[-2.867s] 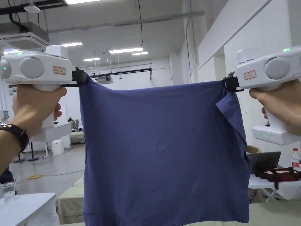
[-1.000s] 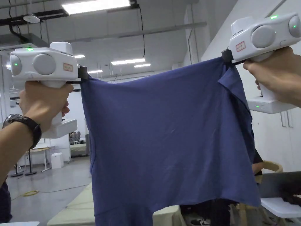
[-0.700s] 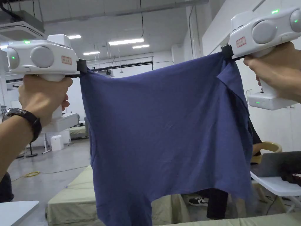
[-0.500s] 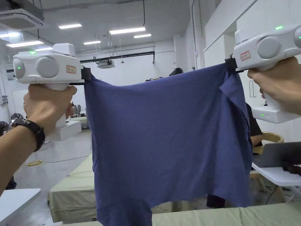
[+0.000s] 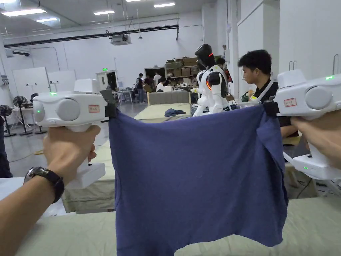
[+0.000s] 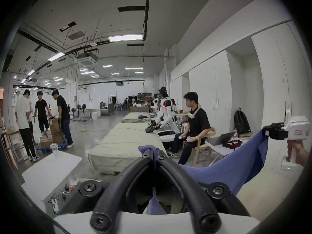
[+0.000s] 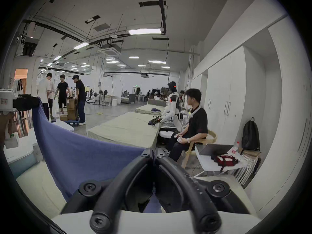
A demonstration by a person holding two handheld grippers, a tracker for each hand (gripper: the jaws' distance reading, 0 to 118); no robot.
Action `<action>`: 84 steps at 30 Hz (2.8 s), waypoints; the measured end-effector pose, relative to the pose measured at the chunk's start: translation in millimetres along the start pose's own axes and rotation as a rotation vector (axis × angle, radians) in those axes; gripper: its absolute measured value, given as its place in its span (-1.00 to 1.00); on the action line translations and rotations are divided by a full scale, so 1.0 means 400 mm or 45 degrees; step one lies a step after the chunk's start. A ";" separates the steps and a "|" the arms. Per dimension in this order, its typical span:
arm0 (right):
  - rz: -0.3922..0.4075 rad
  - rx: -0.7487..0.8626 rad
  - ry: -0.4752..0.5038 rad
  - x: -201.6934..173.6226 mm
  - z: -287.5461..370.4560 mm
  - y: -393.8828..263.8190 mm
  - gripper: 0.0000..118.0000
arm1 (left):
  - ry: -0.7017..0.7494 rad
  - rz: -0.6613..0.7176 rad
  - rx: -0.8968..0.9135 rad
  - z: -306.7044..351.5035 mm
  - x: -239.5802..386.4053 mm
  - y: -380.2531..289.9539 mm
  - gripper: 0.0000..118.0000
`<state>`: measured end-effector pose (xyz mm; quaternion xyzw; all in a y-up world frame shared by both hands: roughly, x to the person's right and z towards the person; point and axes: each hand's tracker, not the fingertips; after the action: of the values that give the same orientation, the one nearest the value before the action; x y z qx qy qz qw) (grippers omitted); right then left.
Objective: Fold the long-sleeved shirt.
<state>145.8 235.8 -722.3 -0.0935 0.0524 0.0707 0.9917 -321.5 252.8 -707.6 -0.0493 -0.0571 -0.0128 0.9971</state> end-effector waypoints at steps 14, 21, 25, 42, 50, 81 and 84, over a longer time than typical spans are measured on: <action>-0.019 -0.156 0.135 -0.061 0.129 -0.301 -0.95 | -0.019 0.061 -0.138 0.169 -0.019 -0.255 -0.99; -0.048 -0.195 0.208 -0.080 0.282 -0.430 -0.95 | -0.039 0.086 -0.171 0.334 -0.009 -0.343 -0.99; -0.072 -0.245 0.257 -0.087 0.373 -0.505 -0.95 | -0.042 0.102 -0.204 0.434 -0.007 -0.407 -0.99; -0.057 -0.380 0.406 -0.166 0.795 -0.817 -0.95 | -0.059 0.164 -0.399 0.865 0.039 -0.784 -0.99; -0.079 -0.493 0.457 -0.207 0.886 -0.989 -0.95 | -0.057 0.221 -0.505 0.987 0.030 -0.973 -0.99; -0.103 -0.803 0.387 -0.300 0.970 -1.238 0.00 | 0.057 0.311 -0.848 1.135 0.061 -1.237 -0.33; -0.080 -0.769 0.347 -0.292 0.981 -1.207 0.01 | 0.069 0.283 -0.793 1.132 0.066 -1.197 -0.33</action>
<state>138.6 -173.3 -239.4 -0.3933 0.1584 0.0391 0.9048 -361.4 -178.9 -210.5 -0.3574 -0.0181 0.0778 0.9305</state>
